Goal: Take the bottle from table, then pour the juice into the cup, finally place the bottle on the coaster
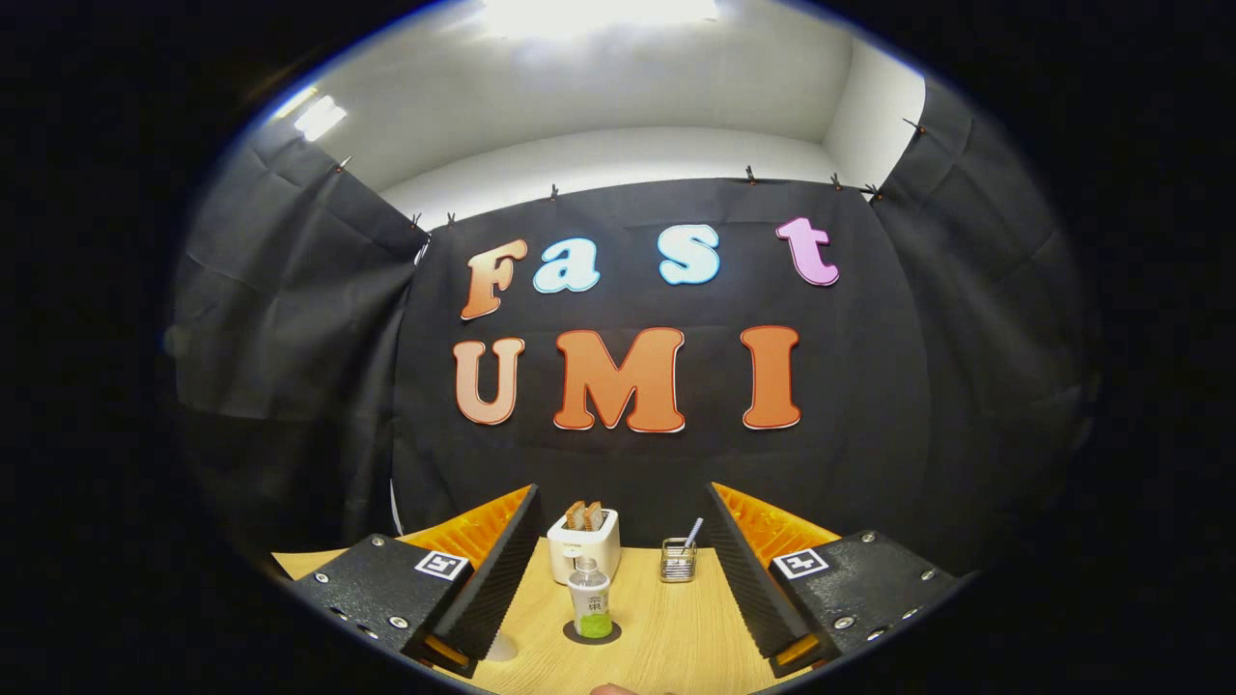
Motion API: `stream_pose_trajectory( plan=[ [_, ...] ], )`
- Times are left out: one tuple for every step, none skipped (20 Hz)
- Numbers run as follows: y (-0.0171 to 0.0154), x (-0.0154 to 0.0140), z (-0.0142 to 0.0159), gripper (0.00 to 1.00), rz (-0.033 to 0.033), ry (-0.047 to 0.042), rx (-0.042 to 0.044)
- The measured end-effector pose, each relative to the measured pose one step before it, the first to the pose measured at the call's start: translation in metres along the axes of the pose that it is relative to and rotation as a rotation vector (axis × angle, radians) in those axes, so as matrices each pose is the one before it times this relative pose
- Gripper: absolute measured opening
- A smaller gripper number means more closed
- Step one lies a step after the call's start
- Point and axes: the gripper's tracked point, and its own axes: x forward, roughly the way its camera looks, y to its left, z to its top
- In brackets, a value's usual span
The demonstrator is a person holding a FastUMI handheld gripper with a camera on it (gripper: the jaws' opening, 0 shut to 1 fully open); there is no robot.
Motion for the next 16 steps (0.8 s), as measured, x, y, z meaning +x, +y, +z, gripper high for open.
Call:
stream_pose_trajectory(
  plan=[
    [-0.00019,-0.00005,0.00151,0.99,-0.0013,-0.00036,-0.00405],
    [-0.00016,-0.00021,0.00114,0.99,-0.00301,-0.00067,-0.00703],
    [-0.00094,0.00084,0.00055,0.99,-0.00494,-0.00069,-0.0091],
    [-0.0003,0.00027,-0.00071,0.99,-0.00402,0.00056,-0.00897],
    [0.00008,0.00095,-0.00052,0.99,-0.00141,0.00214,-0.00669],
    [0.00207,0.00106,-0.00007,0.99,0.00355,0.00076,-0.00531],
    [0.00024,0.00058,0.00003,0.99,0.0007,-0.00008,-0.00231],
    [0.00064,0.00196,0.00072,0.99,0.00258,-0.00077,-0.00107],
    [-0.00002,0.00082,0.00032,0.99,-0.00147,-0.00188,0.00139],
    [-0.00073,0.0014,-0.00033,0.99,-0.00084,-0.00075,0.00277],
    [0.00145,0.00102,0.00006,0.99,0.00307,-0.0002,0.00397],
    [0.00045,0.00018,-0.0003,0.99,0.00194,0.00106,0.00387],
    [0.00123,-0.00017,-0.00002,0.99,0.00448,0.00006,0.00196],
    [-0.00028,-0.00012,0.00002,0.99,-0.00001,-0.00058,0.00141],
    [0.00024,0.00081,0.00064,0.99,0.002,-0.00084,-0.00067],
    [0.00002,-0.00018,0.00133,0.99,0.00016,-0.0025,-0.00097]
  ],
)
